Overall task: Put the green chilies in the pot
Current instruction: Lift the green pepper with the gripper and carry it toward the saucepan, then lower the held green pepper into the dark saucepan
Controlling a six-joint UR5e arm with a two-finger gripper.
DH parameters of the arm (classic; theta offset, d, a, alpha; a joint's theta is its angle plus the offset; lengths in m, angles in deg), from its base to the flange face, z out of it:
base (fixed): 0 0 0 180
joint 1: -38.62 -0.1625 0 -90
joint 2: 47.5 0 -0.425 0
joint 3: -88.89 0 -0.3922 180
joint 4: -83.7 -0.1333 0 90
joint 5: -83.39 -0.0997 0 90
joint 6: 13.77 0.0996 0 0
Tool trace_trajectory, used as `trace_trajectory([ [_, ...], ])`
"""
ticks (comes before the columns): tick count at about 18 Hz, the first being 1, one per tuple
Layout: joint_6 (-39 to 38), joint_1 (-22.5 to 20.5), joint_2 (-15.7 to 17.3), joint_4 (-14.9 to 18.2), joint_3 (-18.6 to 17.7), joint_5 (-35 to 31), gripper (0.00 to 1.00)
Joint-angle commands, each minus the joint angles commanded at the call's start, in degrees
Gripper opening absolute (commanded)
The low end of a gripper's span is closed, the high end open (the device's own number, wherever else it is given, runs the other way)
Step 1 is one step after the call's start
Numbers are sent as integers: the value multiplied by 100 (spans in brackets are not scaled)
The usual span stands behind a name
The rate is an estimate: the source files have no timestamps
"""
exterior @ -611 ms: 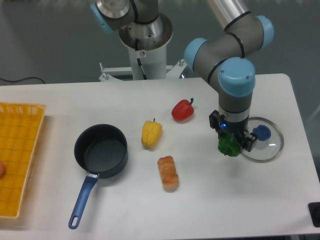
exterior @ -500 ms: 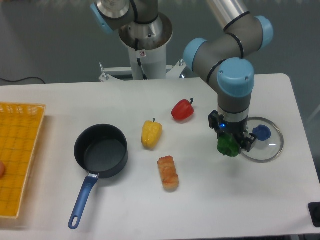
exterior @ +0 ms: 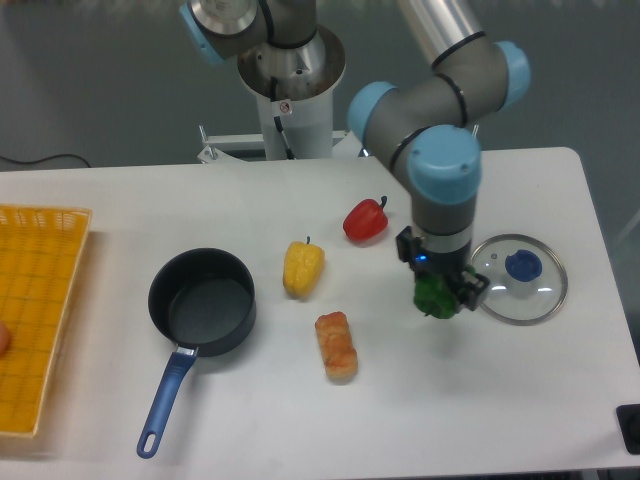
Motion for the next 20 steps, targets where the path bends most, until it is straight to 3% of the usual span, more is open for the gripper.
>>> trace_trajectory([
  [5,-765,598,106,17,-123,-9,72],
  [12,-1222,1117,272,17,-378,-9,72],
  [16,-1504,1407,369,237,-475,-9,72],
  [20,-1995,1758,387,237,-527,44,72],
])
